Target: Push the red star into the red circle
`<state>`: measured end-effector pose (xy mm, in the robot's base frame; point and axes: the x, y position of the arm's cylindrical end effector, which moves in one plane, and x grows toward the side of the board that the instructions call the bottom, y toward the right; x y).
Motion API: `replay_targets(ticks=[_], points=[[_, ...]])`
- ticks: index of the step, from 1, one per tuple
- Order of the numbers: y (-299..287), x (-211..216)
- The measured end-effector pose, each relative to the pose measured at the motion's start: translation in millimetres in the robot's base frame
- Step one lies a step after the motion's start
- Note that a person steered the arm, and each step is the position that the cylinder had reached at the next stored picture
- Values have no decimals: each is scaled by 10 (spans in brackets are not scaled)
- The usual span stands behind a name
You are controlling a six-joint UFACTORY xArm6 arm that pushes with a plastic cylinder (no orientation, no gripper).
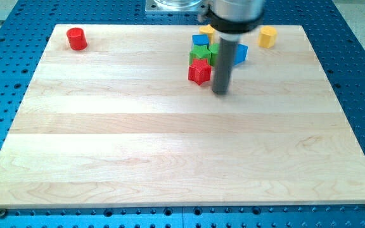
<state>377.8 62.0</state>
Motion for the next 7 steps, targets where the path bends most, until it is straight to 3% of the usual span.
replay_targets(ticks=[1,2,3,4,5,6,7], points=[[-730,-466],[-1924,-644],[-2086,-649],[-1762,-156],[-1217,-220],[-870,-693],[-1501,-1099]])
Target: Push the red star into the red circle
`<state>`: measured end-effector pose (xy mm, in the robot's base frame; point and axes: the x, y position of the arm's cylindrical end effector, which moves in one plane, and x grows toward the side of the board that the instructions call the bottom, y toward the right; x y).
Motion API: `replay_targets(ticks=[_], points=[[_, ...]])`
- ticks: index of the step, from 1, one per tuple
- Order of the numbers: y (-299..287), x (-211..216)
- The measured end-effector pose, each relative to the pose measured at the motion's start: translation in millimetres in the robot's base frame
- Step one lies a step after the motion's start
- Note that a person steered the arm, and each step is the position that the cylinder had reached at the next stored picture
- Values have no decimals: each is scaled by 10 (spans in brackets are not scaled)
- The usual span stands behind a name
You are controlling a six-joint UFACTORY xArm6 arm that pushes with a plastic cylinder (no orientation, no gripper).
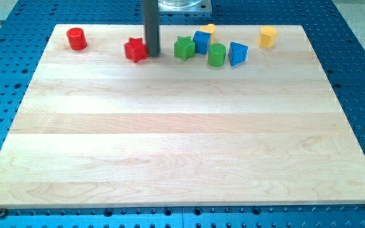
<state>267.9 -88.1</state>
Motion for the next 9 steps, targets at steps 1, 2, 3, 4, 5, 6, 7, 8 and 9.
replay_targets(ticks=[1,2,3,4,5,6,7,8,9], points=[[-461,-89],[-67,278],[-345,288],[-517,568],[-631,648],[-669,279],[-697,102],[-953,-29],[-422,-220]])
